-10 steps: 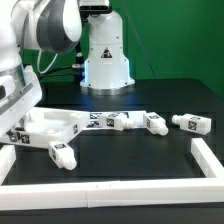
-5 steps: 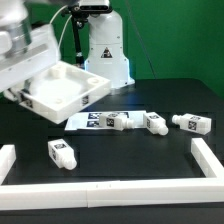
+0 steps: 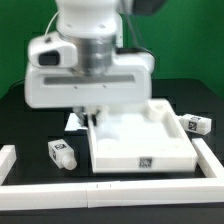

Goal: Assemble one leg

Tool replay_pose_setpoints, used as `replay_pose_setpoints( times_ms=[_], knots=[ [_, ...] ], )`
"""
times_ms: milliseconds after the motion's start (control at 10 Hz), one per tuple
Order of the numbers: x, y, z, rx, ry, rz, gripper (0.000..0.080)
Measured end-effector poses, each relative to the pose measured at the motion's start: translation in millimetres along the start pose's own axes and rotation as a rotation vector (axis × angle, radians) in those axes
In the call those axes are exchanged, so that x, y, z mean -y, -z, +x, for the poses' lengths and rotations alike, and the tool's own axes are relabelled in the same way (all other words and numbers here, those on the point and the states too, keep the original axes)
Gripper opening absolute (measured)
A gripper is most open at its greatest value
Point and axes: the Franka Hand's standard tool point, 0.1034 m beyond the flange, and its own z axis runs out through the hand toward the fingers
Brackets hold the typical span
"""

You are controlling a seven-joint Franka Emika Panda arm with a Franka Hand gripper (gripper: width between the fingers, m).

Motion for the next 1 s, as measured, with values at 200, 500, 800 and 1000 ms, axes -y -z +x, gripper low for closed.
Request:
replay_pose_setpoints(
  times_ms=[200, 500, 800, 1000],
  knots=[
    [-1.7, -1.7, -4.3, 0.006, -0.046, 0.012, 0.0057],
    [0.6, -6.6, -6.0, 0.009, -0.041, 0.012, 0.0057],
    [32.6, -50.0, -5.6, -0.038, -0.063, 0.012, 0.0057],
    [32.4, -62.5, -2.9, -0.047, -0.086, -0.006, 0.0061]
  ],
)
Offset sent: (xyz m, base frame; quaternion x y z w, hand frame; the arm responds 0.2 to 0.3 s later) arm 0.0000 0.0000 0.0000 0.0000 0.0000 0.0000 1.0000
